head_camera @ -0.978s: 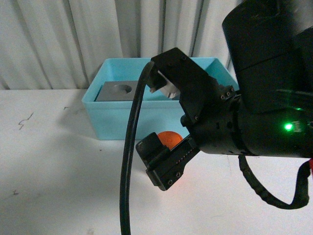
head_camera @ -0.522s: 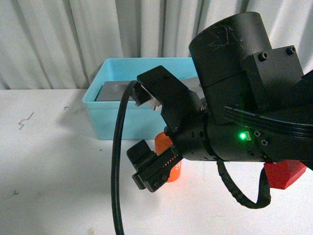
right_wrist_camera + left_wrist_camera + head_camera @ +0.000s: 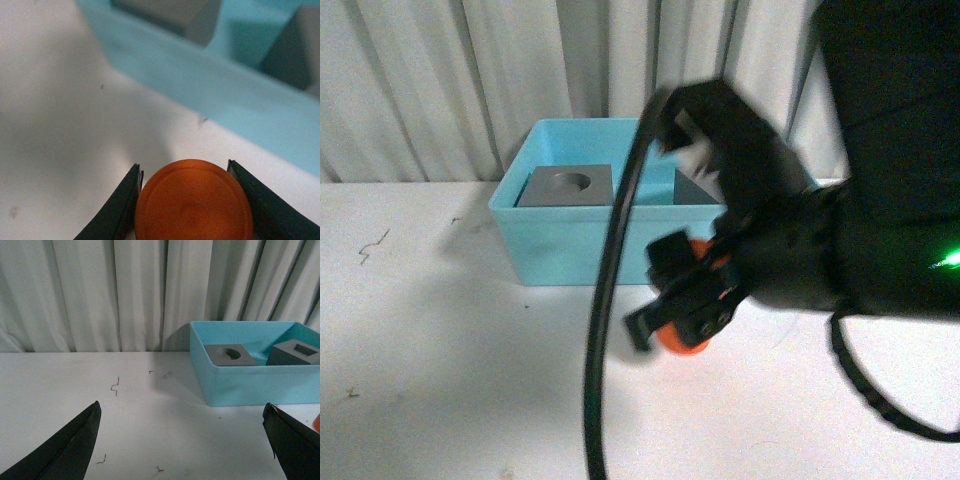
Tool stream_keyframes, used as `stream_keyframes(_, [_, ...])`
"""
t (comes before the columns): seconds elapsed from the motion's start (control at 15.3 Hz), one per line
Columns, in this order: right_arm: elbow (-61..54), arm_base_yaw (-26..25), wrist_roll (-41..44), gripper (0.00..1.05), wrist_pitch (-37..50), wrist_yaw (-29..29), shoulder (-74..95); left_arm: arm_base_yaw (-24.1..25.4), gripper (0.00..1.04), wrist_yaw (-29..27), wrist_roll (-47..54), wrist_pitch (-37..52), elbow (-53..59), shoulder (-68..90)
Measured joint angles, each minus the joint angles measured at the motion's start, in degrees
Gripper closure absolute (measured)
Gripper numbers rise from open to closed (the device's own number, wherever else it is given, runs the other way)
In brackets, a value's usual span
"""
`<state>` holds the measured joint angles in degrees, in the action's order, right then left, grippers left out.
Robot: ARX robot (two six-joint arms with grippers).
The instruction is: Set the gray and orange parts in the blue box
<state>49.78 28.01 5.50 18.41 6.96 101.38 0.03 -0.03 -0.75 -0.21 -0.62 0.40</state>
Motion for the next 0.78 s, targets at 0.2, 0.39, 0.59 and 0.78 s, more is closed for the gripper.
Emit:
stream_keyframes(0.2, [-9.9, -3.4, -6.2, 0.57, -1.4, -6.4, -24.1, 0.0, 0.07, 0.0, 0.0, 0.0, 0.0, 0.0])
stream_keyframes(0.39, [-20.8, -6.5, -9.2, 0.57, -8.3, -13.1, -40.2, 0.0, 0.07, 0.0, 0.0, 0.0, 0.0, 0.0])
stream_keyframes(0.59, [-23.6, -11.6, -11.0, 0.57, -14.3, -15.4, -53.9, 0.0, 0.07, 0.0, 0.0, 0.0, 0.0, 0.0])
stream_keyframes(0.78, [-25.6, -14.6, -11.5, 0.57, -16.8, -15.7, -57.5, 0.0, 0.07, 0.0, 0.0, 0.0, 0.0, 0.0])
